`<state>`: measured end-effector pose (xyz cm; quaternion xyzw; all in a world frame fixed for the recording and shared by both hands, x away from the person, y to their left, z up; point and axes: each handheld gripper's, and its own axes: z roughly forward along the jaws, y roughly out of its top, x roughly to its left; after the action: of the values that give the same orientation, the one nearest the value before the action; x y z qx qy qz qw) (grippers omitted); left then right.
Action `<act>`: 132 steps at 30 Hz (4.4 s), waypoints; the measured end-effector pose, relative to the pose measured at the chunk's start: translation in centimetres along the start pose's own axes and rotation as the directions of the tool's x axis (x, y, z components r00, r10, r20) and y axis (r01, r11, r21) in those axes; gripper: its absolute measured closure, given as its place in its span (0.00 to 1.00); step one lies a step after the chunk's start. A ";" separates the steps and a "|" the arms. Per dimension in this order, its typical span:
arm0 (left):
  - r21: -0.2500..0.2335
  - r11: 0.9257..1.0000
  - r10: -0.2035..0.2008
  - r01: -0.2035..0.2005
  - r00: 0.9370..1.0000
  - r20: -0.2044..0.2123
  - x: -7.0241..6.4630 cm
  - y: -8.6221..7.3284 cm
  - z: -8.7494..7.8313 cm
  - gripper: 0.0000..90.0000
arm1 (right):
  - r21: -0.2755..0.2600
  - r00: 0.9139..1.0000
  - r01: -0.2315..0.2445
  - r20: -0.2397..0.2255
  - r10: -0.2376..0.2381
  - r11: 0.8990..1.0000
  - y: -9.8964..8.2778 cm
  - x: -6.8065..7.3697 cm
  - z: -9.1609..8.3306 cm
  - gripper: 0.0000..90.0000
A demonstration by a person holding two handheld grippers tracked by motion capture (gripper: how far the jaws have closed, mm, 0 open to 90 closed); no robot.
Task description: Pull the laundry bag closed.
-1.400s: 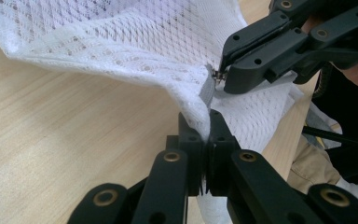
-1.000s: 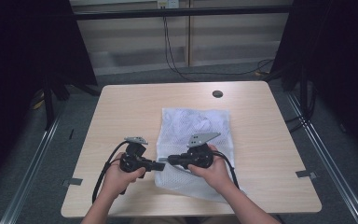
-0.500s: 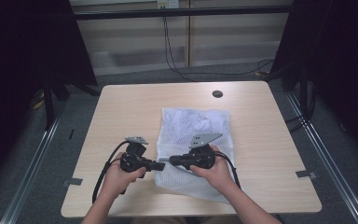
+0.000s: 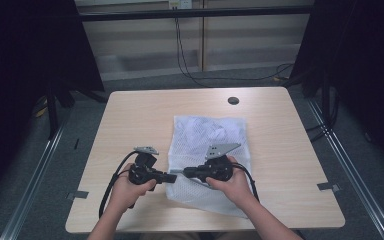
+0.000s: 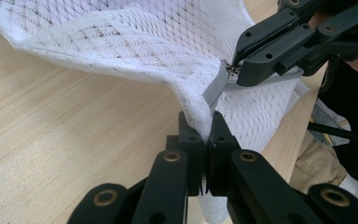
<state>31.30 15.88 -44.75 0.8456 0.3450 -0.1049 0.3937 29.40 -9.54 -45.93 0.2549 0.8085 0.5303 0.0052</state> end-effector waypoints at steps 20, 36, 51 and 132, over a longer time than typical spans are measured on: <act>-0.006 1.000 -0.005 0.005 1.000 0.006 0.0 0.1 -0.1 0.97 | -0.003 1.000 -0.008 -0.001 0.008 1.000 -0.4 -0.2 -0.6 0.97; -0.015 1.000 -0.018 0.018 1.000 0.019 0.3 -0.2 -0.6 0.97 | -0.006 1.000 -0.020 0.002 0.020 1.000 -0.8 -0.6 -1.3 0.97; -0.002 1.000 -0.009 0.009 1.000 0.015 0.2 -0.1 -0.5 0.97 | 0.006 1.000 -0.011 0.000 0.011 1.000 -0.9 -0.6 -1.5 0.97; -0.018 0.999 -0.038 0.038 0.999 -0.001 0.7 -0.6 -1.3 0.97 | 0.009 0.999 -0.020 0.036 0.020 1.000 -3.0 -2.1 -5.3 0.96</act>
<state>31.34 17.47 -44.54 0.8353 0.3624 -0.1086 0.3988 28.53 -15.92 -46.73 0.2724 0.8083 0.5219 0.0133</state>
